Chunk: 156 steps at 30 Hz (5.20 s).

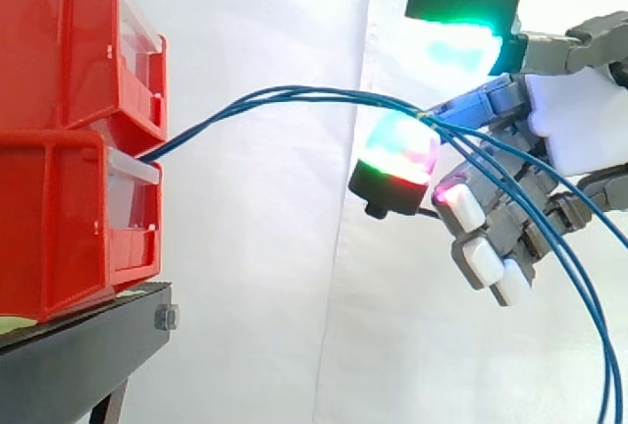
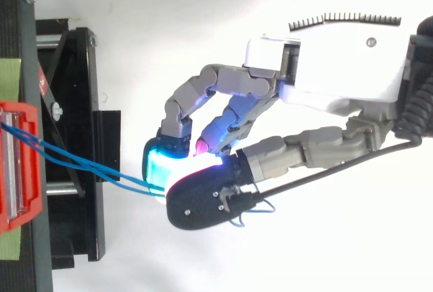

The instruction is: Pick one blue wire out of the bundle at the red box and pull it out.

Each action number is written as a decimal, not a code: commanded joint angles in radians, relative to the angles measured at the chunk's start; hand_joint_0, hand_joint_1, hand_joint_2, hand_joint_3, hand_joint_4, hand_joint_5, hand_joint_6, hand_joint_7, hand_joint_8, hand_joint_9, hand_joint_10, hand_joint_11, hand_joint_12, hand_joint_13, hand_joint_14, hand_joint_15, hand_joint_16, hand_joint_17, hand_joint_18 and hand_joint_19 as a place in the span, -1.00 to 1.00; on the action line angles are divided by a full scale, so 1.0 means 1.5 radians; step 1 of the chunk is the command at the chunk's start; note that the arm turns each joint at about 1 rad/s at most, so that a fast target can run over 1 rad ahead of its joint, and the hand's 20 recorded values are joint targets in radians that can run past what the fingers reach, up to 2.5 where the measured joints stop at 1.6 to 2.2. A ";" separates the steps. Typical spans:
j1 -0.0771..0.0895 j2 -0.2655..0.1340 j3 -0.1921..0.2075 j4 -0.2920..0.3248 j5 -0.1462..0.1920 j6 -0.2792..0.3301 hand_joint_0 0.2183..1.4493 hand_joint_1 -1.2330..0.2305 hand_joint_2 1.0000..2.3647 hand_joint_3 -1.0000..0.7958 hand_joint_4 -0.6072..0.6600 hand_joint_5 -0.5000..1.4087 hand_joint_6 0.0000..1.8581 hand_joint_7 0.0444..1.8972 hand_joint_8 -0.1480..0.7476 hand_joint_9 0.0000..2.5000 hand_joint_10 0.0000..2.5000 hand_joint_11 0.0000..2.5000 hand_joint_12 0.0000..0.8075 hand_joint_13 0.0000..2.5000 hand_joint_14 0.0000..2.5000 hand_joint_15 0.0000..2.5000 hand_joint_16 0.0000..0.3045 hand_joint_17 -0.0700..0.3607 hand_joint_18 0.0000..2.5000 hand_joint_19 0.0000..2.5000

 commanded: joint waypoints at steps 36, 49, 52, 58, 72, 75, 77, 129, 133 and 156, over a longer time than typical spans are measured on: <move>0.001 -0.001 0.000 -0.005 -0.017 0.098 -0.28 -0.37 -0.97 -0.10 -0.25 -0.70 -0.01 -0.09 -0.03 -0.25 -0.99 -0.45 -0.13 -0.30 -0.99 -0.56 -0.77 -0.31 -0.42 -0.53; 0.002 -0.001 0.000 -0.009 -0.017 0.101 -0.37 -0.06 -1.00 -0.06 0.15 -0.68 -0.09 -0.21 0.13 -0.24 -0.99 -0.50 0.01 -0.29 -0.99 -0.56 -0.72 -0.22 -0.46 -0.51; 0.003 -0.001 0.000 -0.009 -0.017 0.101 -0.39 -0.01 -0.99 -0.11 0.14 -0.67 -0.10 -0.19 0.13 -0.24 -0.99 -0.50 0.01 -0.29 -0.99 -0.56 -0.72 -0.23 -0.47 -0.50; 0.003 -0.001 0.000 -0.009 -0.017 0.101 -0.47 0.11 -0.99 -0.36 0.09 -0.67 -0.12 -0.12 0.07 -0.25 -0.99 -0.48 -0.08 -0.31 -0.98 -0.54 -0.77 -0.31 -0.50 -0.46; 0.004 -0.001 0.000 -0.010 -0.017 0.101 -0.43 -0.28 -1.00 -0.44 0.01 -0.69 -0.04 -0.13 0.02 -0.26 -0.99 -0.46 -0.09 -0.32 -0.98 -0.55 -0.77 -0.32 -0.47 -0.51; 0.004 0.000 0.000 -0.010 -0.017 0.101 -0.29 -0.36 -0.99 -0.36 -0.11 -0.70 -0.02 -0.13 -0.02 -0.27 -0.99 -0.45 -0.13 -0.31 -0.99 -0.57 -0.78 -0.33 -0.44 -0.53; 0.004 -0.001 0.000 -0.010 -0.017 0.101 -0.25 -0.37 -0.99 -0.30 -0.20 -0.71 -0.01 -0.12 -0.02 -0.27 -0.99 -0.45 -0.13 -0.30 -0.99 -0.56 -0.79 -0.34 -0.42 -0.54; 0.006 0.019 0.000 -0.060 -0.015 0.094 -0.33 -0.32 -0.97 -0.05 -0.11 -0.68 0.02 0.00 0.05 -0.15 -0.99 -0.41 -0.13 -0.22 -0.98 -0.52 -0.80 -0.36 -0.35 -0.50; 0.006 0.019 0.000 -0.060 -0.015 0.094 -0.28 -0.34 -0.98 0.02 -0.21 -0.70 0.03 -0.04 0.04 -0.16 -0.99 -0.42 -0.11 -0.20 -0.98 -0.53 -0.79 -0.33 -0.33 -0.52; 0.006 0.019 0.001 -0.060 -0.014 0.100 -0.48 0.07 -0.57 -0.07 0.07 -0.65 -0.10 -0.16 0.04 -0.12 -0.99 -0.61 0.04 -0.18 -0.99 -0.56 -0.70 -0.19 -0.33 -0.53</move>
